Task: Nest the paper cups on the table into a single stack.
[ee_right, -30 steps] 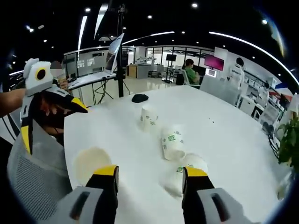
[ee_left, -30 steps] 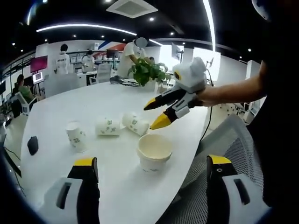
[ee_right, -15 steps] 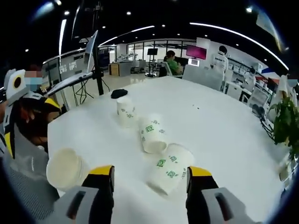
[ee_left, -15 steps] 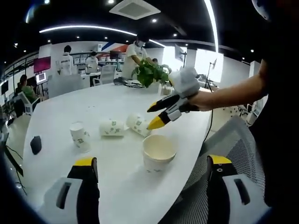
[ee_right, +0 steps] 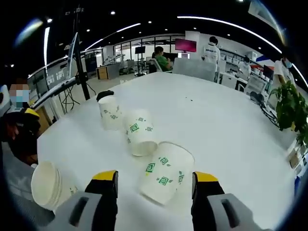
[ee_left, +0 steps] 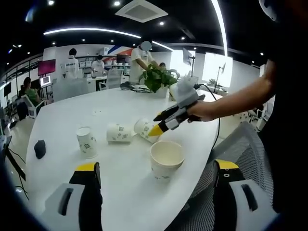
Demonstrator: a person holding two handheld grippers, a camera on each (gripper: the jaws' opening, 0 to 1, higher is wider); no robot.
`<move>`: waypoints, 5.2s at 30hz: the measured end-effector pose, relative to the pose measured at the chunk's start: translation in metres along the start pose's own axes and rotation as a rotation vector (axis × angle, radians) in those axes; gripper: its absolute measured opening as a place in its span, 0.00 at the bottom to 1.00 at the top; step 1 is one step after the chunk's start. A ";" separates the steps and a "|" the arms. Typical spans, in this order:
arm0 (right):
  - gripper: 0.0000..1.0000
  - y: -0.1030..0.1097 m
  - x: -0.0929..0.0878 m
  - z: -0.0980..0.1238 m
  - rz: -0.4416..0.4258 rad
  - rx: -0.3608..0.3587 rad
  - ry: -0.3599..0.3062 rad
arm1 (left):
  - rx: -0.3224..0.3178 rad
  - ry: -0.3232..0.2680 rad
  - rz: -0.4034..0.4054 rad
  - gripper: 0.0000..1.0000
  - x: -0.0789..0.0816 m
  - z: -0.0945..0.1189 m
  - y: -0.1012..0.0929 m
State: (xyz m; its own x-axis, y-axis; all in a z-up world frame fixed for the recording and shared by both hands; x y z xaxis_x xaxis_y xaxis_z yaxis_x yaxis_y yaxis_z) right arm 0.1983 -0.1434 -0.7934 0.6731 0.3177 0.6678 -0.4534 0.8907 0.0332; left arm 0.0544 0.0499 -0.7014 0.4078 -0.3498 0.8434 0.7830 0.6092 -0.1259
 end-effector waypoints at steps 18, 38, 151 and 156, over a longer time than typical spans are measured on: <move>0.51 -0.007 -0.017 -0.022 -0.218 -0.008 0.066 | -0.025 0.009 -0.035 0.99 -0.004 0.003 -0.007; 0.37 -0.015 -0.031 -0.014 -0.240 -0.011 0.057 | -0.005 0.000 -0.029 0.97 -0.002 0.004 -0.004; 0.37 0.132 -0.022 0.157 0.376 0.745 -0.218 | -0.580 0.054 -0.398 0.00 0.059 -0.013 -0.081; 0.45 0.129 -0.022 0.154 0.366 0.712 -0.195 | -0.609 0.062 -0.402 0.00 0.058 -0.009 -0.087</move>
State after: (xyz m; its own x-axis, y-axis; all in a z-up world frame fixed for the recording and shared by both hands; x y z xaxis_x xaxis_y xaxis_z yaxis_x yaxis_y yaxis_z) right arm 0.0351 -0.0857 -0.6899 0.3270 0.4271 0.8430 -0.9305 0.3015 0.2081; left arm 0.0142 -0.0303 -0.6463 0.0452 -0.5138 0.8567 0.9928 -0.0721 -0.0957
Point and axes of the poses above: the point that each gripper's makers call its tool centre point, and the gripper's own axes: z roughly backward along the fingers, y roughly to its left, x roughly out of its top, the point moved 2 cm from there along z, roughly backward along the fingers, and after that the axes turned 8 degrees about y, right-handed, at the moved point
